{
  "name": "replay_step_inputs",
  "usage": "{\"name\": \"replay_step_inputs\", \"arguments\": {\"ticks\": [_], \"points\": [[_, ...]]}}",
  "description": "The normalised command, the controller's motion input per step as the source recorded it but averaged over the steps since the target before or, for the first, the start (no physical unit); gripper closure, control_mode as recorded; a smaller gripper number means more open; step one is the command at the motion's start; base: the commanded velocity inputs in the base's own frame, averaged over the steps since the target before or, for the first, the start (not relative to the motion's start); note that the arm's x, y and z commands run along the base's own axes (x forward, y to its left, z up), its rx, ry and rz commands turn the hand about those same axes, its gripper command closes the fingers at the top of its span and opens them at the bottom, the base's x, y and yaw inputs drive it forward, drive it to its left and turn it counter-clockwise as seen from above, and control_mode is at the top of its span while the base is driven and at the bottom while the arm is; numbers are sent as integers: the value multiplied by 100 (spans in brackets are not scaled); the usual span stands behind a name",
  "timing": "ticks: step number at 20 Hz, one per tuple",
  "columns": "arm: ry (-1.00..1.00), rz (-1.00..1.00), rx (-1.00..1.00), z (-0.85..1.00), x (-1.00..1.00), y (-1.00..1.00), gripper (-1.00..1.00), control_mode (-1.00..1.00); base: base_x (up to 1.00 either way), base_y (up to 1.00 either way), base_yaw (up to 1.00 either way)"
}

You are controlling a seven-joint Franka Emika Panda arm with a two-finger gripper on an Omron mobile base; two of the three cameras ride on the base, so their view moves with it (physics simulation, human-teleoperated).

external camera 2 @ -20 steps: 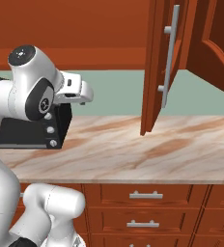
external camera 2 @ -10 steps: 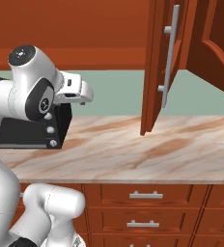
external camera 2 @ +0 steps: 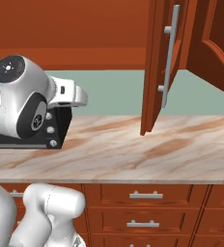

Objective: Close all open cabinet doors.

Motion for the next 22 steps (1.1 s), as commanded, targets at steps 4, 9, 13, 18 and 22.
{"name": "replay_step_inputs", "arguments": {"ticks": [4,9,13,18,22], "points": [[-5,12,5,31,-34,20,-100,-100,0,0,0],[1,11,2,30,-33,17,-100,-100,0,0,0],[5,0,8,9,-37,26,-100,-100,0,0,0],[0,0,11,-1,-37,29,-100,-100,0,0,0],[0,0,11,-9,-39,25,-100,-100,0,0,0]]}}
